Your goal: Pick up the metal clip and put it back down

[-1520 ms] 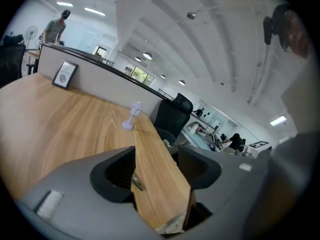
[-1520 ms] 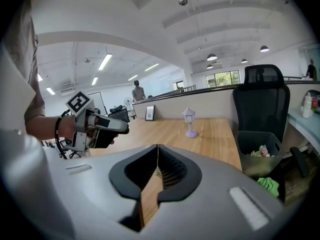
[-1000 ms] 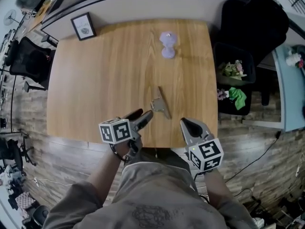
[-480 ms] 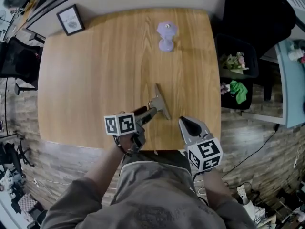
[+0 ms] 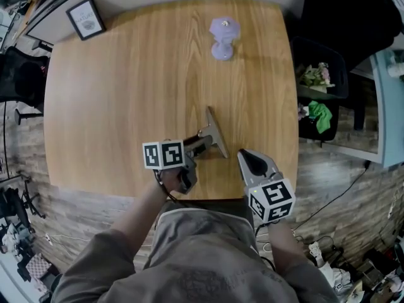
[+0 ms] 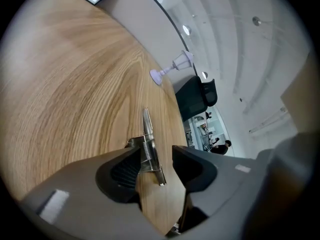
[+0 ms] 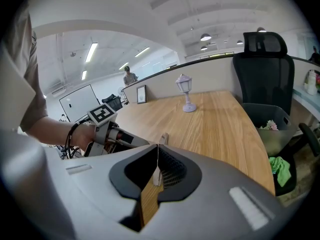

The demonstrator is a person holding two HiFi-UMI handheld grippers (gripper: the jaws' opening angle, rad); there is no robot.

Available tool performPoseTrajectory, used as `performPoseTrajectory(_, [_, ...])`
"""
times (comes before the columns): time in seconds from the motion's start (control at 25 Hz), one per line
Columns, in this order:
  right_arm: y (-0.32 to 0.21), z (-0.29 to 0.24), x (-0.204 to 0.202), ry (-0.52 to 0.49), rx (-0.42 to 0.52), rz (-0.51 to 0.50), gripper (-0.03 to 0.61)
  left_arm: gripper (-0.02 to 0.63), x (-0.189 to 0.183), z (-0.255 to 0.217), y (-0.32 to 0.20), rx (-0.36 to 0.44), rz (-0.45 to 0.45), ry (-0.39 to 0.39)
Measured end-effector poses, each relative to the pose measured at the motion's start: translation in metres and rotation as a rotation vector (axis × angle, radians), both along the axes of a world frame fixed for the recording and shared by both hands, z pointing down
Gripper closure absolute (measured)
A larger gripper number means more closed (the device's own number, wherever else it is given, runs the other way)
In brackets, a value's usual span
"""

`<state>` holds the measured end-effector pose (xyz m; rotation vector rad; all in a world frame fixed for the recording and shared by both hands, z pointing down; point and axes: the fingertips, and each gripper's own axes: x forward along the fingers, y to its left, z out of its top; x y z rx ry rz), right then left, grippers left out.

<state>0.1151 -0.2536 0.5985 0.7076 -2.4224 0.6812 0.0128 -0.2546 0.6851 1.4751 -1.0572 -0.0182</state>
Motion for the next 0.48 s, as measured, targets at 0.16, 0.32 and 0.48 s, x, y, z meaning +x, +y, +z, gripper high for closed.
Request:
performPoseTrajectory(0.16, [-0.0029, 0.0025, -0.0027, 0.002, 0.003, 0.004, 0.566, 0.484, 0.0048, 0.0070, -0.0030, -0.019, 0.017, 0.042])
performPoseTrajectory(0.32, [-0.0029, 0.0026, -0.0025, 0.007, 0.006, 0.009, 0.566, 0.609, 0.0099, 0.0032, -0.0065, -0.011, 0.023, 0.093])
performPoseTrajectory(0.48, [-0.0056, -0.0054, -0.0014, 0.003, 0.025, 0.030, 0.566, 0.610, 0.0090, 0.0005, -0.0032, -0.003, 0.029, 0.078])
